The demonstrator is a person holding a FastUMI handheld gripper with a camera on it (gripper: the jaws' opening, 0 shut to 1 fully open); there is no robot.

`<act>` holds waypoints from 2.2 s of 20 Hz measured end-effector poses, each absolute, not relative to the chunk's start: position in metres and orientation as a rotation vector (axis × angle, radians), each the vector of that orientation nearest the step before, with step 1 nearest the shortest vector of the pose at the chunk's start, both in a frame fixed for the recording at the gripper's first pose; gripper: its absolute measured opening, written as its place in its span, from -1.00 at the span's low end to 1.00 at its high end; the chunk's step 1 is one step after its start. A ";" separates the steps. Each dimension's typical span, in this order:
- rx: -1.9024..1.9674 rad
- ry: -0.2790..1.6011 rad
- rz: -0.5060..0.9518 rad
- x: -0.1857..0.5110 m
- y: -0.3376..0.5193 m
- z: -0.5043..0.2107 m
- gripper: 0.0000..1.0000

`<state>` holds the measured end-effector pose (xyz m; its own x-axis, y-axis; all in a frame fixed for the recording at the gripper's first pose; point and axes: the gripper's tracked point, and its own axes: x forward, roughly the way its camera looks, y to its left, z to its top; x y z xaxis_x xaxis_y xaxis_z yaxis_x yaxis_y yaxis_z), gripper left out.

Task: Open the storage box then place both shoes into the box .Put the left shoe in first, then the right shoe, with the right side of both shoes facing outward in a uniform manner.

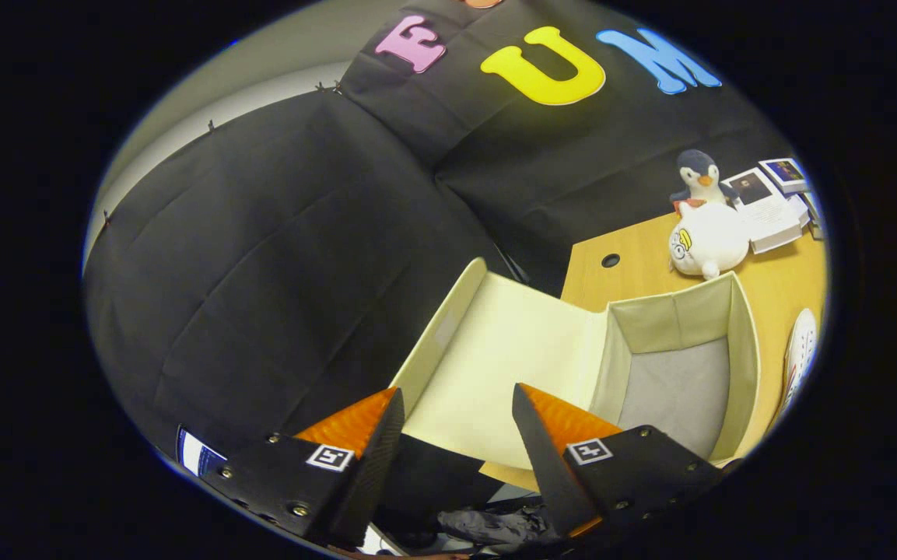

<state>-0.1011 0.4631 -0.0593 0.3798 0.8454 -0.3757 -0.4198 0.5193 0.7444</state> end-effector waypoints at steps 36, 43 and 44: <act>0.217 0.903 0.317 0.005 0.123 -0.262 0.95; 0.215 1.013 0.297 -0.007 0.106 -0.319 0.95; 0.222 1.027 0.296 -0.008 0.105 -0.326 0.94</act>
